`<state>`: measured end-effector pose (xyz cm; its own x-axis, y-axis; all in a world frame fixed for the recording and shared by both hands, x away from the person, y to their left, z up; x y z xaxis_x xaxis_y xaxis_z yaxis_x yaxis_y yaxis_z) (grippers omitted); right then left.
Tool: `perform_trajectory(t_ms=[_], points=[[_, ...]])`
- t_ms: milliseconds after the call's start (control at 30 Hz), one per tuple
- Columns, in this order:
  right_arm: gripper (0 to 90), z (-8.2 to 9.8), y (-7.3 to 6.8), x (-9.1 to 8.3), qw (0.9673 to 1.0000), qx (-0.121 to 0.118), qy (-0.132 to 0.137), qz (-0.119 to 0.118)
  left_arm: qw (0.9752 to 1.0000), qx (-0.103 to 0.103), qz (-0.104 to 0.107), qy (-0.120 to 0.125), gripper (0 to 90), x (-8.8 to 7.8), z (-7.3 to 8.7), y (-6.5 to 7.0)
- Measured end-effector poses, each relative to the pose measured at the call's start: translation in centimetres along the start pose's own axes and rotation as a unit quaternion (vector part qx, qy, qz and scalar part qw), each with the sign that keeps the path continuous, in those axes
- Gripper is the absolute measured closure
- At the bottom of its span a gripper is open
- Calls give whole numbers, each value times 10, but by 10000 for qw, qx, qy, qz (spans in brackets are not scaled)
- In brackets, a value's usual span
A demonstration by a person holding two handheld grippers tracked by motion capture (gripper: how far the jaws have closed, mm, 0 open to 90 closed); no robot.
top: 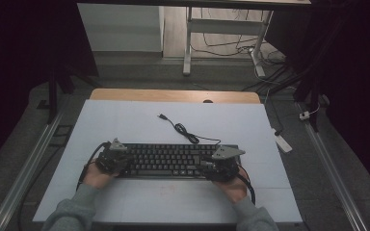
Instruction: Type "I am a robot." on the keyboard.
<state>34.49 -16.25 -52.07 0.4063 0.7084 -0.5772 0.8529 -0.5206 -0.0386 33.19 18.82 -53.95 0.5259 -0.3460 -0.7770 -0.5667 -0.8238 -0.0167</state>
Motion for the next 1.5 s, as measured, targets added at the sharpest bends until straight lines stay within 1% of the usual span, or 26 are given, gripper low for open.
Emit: perform_trajectory(t_ms=[133,233,333,367,500,567,600,633,667,700,733,833,933,1133,1500], points=[[496,0,0,0,10000,-2,0,-3,10000,-7,-3,11,889,0,0,0],[495,0,0,0,10000,5,-2,-1,10000,8,-26,-36,890,3,2,0],[495,0,0,0,10000,7,11,-7,10000,-30,-15,4,890,2,2,0],[495,0,0,0,10000,4,14,-6,10000,-9,-31,3,890,2,2,0],[495,0,0,-1,10000,4,15,-5,9997,-14,24,233,879,-7,-3,2],[495,0,0,-1,10000,4,16,-4,9992,-26,71,381,844,-13,-5,3],[495,0,0,-1,10000,6,16,-4,9989,-36,92,462,806,-16,-6,4],[494,0,0,-1,10000,5,17,-3,9985,-56,89,542,755,-18,-7,4],[494,0,0,-1,10000,9,13,-8,9981,-79,96,608,662,-20,-8,5],[495,0,0,0,10000,2,8,-11,9975,-118,118,688,621,-22,-9,5],[495,0,0,0,10000,2,8,-11,9971,-139,150,739,621,-23,-9,5],[494,0,0,0,10000,-14,-7,-3,9960,-223,196,842,523,-26,-10,5],[494,0,0,0,10000,-9,-8,-8,9955,-263,235,879,468,-28,-11,4],[494,0,0,0,10000,-12,7,-8,9952,-297,250,895,403,-28,-11,4],[495,0,0,0,10000,-17,25,-8,9951,-345,264,883,363,-28,-11,3]])
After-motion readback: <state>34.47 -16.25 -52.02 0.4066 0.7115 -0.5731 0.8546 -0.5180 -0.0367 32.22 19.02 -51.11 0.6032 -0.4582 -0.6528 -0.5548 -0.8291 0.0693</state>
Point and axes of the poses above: each handheld gripper's, and its own axes: x roughly forward along the jaws, z roughly out of its underside, y roughly to its right, the point moved 3 cm from there along x, roughly forward along the jaws, and after that the axes turned 4 degrees about -z, right-handed, at the moved point
